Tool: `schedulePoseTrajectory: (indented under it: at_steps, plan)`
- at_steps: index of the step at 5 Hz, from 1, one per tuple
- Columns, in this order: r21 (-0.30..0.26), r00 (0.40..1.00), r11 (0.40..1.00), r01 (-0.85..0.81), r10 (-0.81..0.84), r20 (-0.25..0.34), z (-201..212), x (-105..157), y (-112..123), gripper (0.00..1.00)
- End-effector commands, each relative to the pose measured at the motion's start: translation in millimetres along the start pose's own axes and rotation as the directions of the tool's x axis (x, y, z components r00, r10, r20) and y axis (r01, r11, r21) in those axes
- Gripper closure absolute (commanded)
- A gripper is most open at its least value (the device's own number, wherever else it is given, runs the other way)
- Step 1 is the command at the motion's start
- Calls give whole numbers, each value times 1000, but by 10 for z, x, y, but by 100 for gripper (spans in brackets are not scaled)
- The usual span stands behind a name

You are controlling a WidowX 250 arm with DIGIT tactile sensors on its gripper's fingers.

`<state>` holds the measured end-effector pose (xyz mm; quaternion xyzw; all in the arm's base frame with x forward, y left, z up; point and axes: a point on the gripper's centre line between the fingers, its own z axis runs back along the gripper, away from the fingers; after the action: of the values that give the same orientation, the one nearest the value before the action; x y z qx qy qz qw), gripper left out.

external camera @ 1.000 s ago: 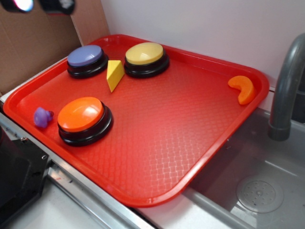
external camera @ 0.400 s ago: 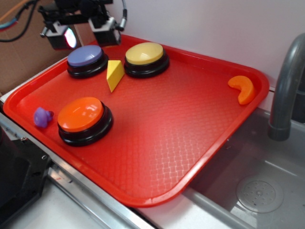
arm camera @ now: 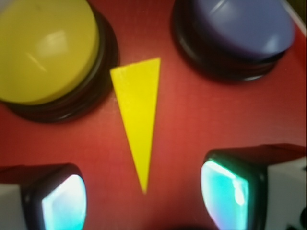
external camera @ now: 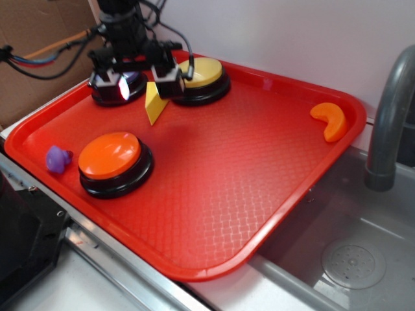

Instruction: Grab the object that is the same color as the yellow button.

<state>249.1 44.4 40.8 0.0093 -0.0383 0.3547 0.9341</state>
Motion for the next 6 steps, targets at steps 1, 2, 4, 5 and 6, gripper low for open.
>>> schedulePoseTrajectory:
  at_steps: [1,2,4,5,6]
  plan:
    - [-26,997,998,-62,63,42,-110,173,82,0]
    - [-59,996,996,-67,70,57,-89,172,108,100]
    - [-67,996,998,-22,27,80,55,167,124,100]
    - [-58,994,998,15,-9,106,183,148,104,100]
    - [-40,992,996,86,-81,98,412,95,37,100]
